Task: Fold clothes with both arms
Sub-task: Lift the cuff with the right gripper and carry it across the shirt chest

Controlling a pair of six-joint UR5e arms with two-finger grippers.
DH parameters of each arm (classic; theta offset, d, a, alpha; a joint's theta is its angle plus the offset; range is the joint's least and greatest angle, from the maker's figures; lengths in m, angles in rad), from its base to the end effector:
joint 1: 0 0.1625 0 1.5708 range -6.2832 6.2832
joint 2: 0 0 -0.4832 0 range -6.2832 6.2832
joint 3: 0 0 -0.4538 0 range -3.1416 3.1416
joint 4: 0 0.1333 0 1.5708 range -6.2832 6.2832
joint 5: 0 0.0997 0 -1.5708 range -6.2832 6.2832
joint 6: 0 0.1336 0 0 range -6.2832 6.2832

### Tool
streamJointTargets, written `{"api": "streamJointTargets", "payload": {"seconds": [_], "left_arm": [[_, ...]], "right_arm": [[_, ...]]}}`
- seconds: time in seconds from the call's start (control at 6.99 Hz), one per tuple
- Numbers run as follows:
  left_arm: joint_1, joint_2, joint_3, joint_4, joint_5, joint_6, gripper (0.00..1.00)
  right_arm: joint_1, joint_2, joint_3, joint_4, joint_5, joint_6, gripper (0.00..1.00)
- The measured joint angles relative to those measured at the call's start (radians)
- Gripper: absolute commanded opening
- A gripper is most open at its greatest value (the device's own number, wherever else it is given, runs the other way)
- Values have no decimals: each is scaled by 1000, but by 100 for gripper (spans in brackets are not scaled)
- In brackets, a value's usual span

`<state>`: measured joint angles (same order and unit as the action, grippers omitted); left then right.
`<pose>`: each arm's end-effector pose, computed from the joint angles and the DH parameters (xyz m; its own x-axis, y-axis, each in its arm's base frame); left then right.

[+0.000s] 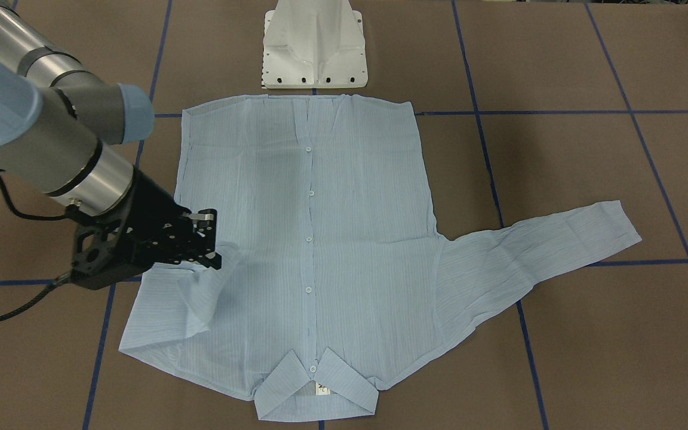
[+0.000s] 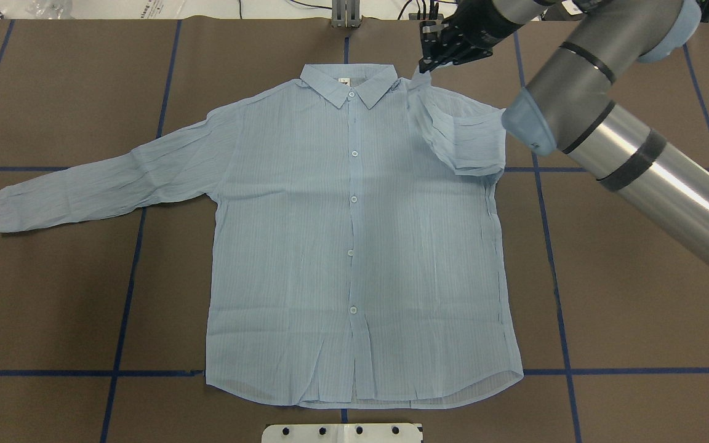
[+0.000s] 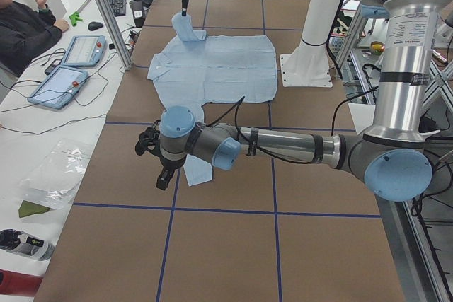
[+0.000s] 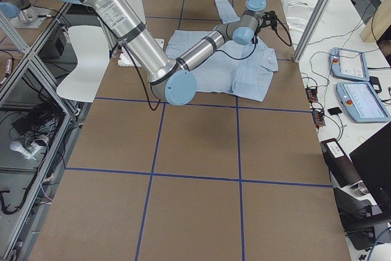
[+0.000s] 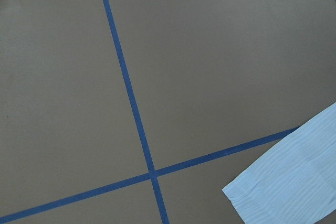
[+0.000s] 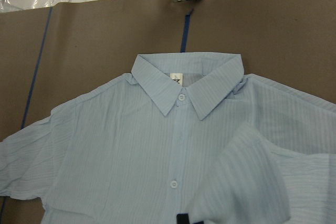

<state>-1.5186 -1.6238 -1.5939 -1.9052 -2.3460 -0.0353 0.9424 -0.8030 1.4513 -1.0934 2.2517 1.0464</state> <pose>-0.0080 -0.6088 0.6582 0.7000 0.2837 -0.6554 -0.0232 0.9263 0.3762 -0.4504 -0.7036 0.1908 0.3666 -0.1573 0.9170 -0.1283 0.9676 0.2173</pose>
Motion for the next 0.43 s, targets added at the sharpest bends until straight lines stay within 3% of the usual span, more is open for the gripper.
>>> {"api": "streamJointTargets", "payload": {"seconds": [0.43], "left_arm": [[0, 1, 7, 0, 0, 0, 100]], "right_arm": [[-109, 136, -115, 2, -112, 18, 0]]}}
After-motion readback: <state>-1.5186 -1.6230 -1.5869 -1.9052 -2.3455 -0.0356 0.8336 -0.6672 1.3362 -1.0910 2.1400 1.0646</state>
